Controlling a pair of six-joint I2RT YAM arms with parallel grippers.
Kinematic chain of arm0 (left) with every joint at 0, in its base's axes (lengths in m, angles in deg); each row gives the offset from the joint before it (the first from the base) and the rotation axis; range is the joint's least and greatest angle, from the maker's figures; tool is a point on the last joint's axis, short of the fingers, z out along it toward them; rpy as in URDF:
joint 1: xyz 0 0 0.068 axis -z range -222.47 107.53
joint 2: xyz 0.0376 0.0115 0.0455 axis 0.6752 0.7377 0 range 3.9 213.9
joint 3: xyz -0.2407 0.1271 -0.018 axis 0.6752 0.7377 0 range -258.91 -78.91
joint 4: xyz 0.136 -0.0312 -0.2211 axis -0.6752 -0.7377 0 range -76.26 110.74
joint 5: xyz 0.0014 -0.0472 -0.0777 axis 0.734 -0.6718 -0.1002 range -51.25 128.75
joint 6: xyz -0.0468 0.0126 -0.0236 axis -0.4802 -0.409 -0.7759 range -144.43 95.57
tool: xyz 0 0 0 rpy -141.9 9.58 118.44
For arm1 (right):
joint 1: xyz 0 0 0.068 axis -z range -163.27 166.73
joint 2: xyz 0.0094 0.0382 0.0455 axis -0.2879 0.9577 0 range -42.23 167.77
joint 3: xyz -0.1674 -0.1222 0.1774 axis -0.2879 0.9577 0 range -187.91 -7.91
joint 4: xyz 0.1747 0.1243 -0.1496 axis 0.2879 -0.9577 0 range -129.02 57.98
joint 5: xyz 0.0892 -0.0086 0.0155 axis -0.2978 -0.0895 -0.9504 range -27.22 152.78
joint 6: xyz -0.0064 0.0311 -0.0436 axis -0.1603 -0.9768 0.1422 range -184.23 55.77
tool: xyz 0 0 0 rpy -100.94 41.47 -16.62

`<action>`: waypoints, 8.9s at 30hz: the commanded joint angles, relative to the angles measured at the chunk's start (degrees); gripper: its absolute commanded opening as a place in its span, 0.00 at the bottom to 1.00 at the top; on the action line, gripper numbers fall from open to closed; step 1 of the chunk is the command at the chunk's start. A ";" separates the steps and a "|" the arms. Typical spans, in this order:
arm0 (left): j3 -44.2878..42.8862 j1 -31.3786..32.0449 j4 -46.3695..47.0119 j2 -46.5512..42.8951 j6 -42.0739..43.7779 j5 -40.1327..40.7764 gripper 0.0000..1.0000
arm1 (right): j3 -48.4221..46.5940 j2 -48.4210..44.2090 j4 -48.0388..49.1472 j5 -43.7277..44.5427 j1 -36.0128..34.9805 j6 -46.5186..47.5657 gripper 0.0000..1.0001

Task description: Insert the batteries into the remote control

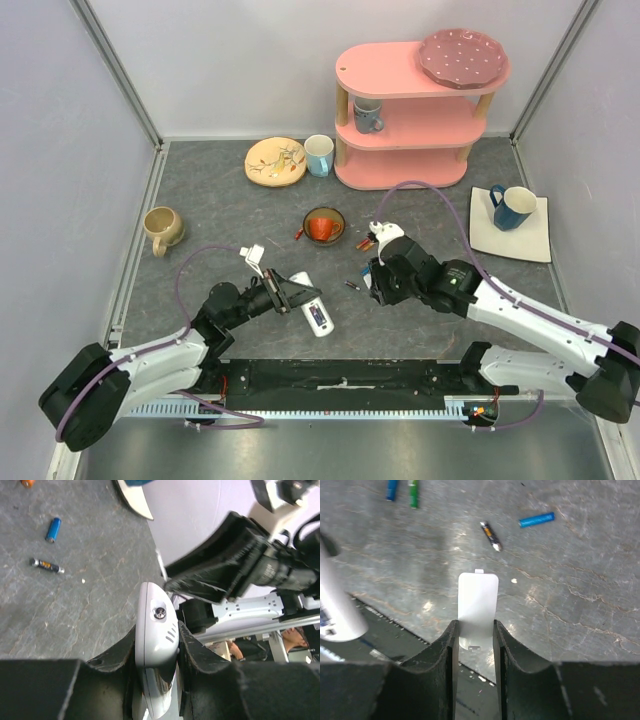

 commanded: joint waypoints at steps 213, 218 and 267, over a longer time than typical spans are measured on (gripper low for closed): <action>-3.26 0.12 17.22 4.90 -10.93 -4.66 0.02 | 19.71 -1.38 55.41 -38.47 -1.08 -16.06 0.72; -2.91 0.12 18.10 4.81 -11.28 -5.28 0.02 | 19.80 -0.41 56.46 -37.50 -0.90 -16.77 0.68; -1.76 0.12 13.36 1.47 -7.59 -5.19 0.02 | 19.01 3.37 65.08 -38.90 -1.08 -24.24 0.44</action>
